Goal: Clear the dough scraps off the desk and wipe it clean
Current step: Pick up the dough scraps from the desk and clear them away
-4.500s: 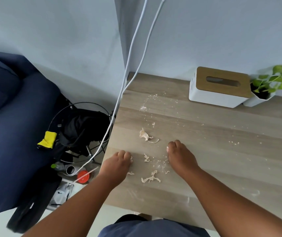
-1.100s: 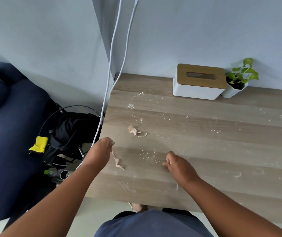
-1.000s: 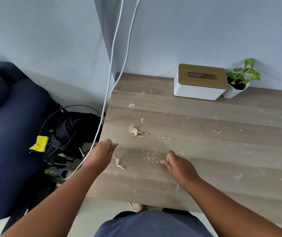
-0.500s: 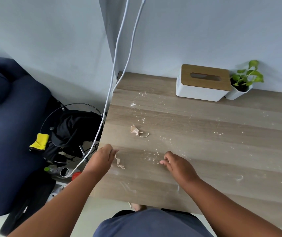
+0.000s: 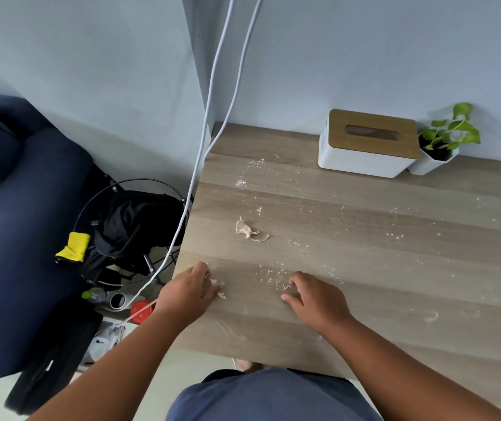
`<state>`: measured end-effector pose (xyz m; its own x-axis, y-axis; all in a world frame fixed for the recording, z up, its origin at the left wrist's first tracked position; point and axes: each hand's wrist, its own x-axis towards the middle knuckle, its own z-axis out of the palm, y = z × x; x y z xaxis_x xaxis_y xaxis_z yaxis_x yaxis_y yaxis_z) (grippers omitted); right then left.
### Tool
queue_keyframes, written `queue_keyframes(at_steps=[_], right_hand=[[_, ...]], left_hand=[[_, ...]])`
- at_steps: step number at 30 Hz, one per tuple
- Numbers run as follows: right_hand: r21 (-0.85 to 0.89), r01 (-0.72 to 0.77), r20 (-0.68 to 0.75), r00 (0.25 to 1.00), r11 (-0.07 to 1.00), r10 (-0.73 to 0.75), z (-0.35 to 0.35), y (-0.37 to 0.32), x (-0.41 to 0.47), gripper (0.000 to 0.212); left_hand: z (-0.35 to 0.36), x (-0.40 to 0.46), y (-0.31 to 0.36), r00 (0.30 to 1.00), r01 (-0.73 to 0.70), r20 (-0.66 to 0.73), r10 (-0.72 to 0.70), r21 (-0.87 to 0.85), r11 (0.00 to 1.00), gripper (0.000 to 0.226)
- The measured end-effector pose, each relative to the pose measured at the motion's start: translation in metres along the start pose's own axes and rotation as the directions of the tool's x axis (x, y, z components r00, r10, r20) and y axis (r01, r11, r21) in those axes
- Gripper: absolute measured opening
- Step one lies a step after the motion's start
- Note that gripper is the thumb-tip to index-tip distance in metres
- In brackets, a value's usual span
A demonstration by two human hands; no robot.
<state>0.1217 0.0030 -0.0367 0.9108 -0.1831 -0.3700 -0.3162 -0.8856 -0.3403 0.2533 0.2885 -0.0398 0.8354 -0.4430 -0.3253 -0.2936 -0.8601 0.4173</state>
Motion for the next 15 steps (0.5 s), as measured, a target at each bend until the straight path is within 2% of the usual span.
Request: queue_keyframes(at_steps=[3, 5, 8, 11, 15], right_hand=[[0.036, -0.011, 0.025, 1.0, 0.999, 0.01, 0.002, -0.003, 0.003, 0.03], [0.025, -0.027, 0.034, 0.999, 0.999, 0.026, 0.002, -0.005, 0.005, 0.025], [-0.002, -0.039, 0.031, 0.999, 0.999, 0.039, 0.002, -0.006, 0.01, 0.015], [-0.049, -0.014, 0.061, 0.998, 0.999, 0.017, 0.0, -0.008, 0.013, 0.02], [-0.08, 0.001, 0.042, 0.999, 0.997, 0.002, -0.004, -0.011, 0.013, 0.024]], left_hand=[[0.003, -0.003, -0.004, 1.0, -0.009, 0.013, 0.009, 0.01, 1.0, 0.055], [0.004, -0.003, -0.005, 0.999, -0.028, 0.02, 0.027, 0.034, 0.999, 0.058], [0.004, 0.001, -0.002, 0.999, -0.049, 0.024, 0.048, 0.042, 0.998, 0.047], [0.002, 0.006, 0.002, 0.995, -0.092, 0.053, 0.09, 0.044, 0.995, 0.031], [-0.003, 0.008, 0.005, 0.985, -0.157, 0.087, 0.15, 0.074, 0.985, 0.026]])
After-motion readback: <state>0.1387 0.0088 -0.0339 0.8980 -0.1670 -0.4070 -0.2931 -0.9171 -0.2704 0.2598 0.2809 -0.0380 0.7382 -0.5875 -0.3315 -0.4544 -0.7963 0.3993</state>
